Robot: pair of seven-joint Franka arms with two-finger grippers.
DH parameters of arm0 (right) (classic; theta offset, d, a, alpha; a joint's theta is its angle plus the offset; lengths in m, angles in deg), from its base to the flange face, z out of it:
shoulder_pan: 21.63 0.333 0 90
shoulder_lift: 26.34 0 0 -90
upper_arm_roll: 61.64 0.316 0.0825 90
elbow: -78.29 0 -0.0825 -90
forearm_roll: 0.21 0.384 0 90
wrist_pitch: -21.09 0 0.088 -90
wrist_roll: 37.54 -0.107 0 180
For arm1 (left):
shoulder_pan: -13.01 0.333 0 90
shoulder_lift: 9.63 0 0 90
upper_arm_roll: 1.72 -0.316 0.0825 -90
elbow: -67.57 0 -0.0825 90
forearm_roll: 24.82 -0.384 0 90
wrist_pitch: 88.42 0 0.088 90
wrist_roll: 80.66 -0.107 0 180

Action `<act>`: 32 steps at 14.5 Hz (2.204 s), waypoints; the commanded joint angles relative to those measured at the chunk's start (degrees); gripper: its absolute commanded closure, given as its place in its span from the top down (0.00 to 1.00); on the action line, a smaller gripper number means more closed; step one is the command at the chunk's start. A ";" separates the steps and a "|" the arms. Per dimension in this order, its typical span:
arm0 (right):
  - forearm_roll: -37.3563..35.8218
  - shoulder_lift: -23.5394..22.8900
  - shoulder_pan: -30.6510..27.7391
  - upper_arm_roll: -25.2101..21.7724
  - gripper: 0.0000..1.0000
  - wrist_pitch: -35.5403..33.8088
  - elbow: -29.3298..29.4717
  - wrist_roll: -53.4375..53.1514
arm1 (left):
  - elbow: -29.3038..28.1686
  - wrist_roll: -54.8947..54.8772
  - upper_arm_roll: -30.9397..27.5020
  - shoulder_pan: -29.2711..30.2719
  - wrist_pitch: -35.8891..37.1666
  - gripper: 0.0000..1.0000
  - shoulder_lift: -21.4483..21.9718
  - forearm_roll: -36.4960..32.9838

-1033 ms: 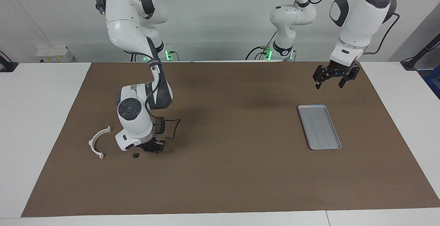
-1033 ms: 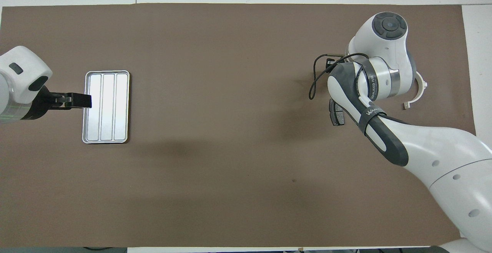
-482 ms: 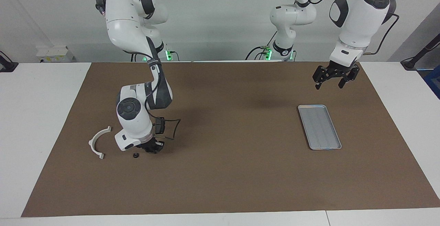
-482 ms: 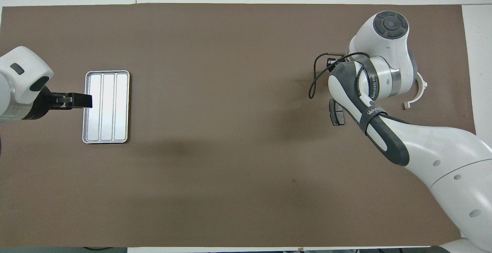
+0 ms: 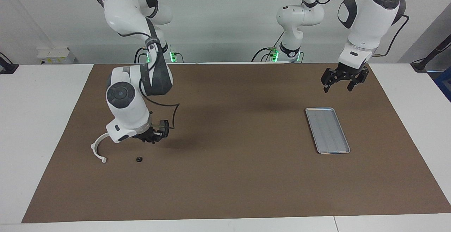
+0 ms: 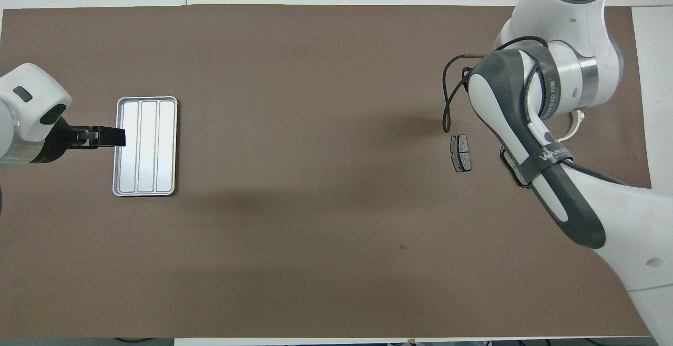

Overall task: Pick bearing gear from pile to tray
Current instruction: 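Carry the bearing with the right gripper to the table center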

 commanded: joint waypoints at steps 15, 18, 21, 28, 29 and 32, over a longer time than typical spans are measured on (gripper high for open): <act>2.19 -3.31 24.83 4.88 0.00 11.54 -0.74 -52.64 | -3.34 -3.71 -0.62 2.71 -6.42 1.00 -1.62 0.66; 0.15 -7.19 25.54 4.88 0.00 15.67 -0.83 -55.11 | -3.34 -3.54 -0.62 2.62 -6.43 1.00 -1.88 0.66; -0.46 -9.22 25.99 4.79 0.00 19.81 -1.44 -55.20 | -3.34 -3.45 -0.62 2.62 -6.43 1.00 -1.88 0.66; -0.90 -8.78 25.02 4.79 0.00 26.40 -7.07 -55.03 | -3.26 -3.54 -0.62 2.62 -6.43 1.00 -1.97 0.66; -0.90 -8.78 25.02 4.79 0.00 26.58 -7.16 -55.11 | -3.26 -3.62 -0.62 2.62 -6.43 1.00 -1.97 0.66; -0.81 -8.78 25.02 4.79 0.18 26.58 -7.07 -55.12 | -3.34 -3.54 -0.62 2.62 -6.78 1.00 -1.97 0.66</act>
